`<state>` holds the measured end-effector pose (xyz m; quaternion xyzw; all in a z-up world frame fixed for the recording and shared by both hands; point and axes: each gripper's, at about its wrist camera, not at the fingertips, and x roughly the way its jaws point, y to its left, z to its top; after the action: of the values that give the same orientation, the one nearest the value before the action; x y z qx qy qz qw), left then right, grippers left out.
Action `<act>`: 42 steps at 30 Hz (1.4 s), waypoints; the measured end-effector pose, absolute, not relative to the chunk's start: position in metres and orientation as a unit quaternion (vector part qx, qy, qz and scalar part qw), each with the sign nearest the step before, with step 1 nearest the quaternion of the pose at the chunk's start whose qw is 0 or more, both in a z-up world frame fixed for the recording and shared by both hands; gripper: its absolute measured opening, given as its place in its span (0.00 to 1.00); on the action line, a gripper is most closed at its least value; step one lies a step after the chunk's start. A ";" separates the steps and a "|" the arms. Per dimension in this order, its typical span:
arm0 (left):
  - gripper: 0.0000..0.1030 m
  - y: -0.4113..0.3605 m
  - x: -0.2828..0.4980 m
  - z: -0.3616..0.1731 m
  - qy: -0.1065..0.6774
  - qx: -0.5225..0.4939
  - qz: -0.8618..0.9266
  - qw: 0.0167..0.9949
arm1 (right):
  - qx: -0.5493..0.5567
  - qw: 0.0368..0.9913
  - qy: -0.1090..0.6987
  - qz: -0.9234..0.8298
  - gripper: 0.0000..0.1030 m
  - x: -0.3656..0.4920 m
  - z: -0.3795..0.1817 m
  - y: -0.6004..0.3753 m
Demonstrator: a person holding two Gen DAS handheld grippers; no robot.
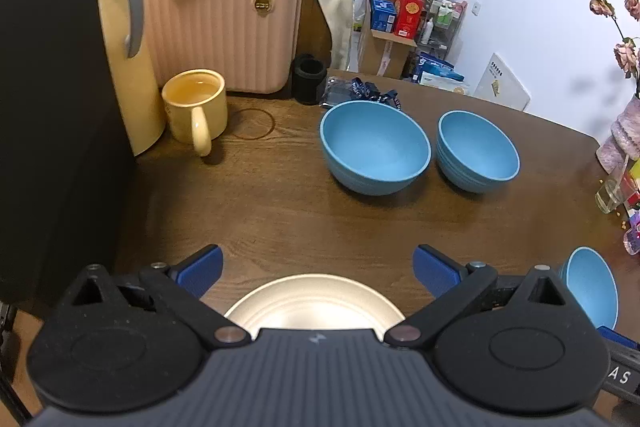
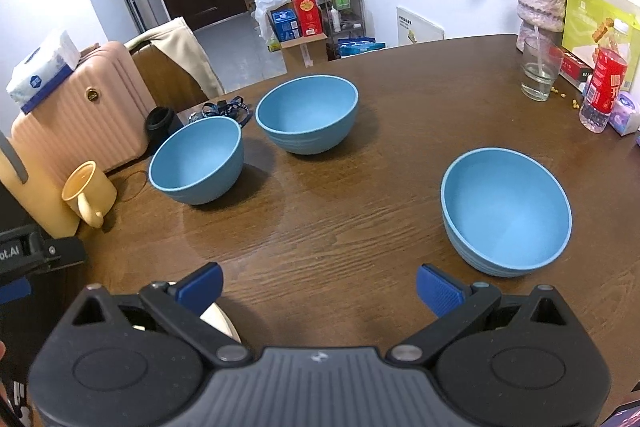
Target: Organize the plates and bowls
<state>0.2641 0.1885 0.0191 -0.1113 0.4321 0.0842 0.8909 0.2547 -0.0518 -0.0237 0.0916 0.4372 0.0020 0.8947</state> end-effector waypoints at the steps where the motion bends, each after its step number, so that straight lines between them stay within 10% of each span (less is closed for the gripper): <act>1: 1.00 0.189 0.267 0.019 0.432 -0.111 0.083 0.891 | 0.091 0.895 0.438 0.000 1.00 0.257 -0.024 -0.051; 42: 1.00 0.218 0.357 0.009 0.448 -0.139 0.082 0.879 | 0.070 0.892 0.445 -0.011 1.00 0.345 -0.015 -0.003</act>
<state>0.3569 0.2182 0.0091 -0.1388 0.4478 0.0825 0.8794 0.3448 -0.0029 -0.0151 0.0702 0.4455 -0.0106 0.8925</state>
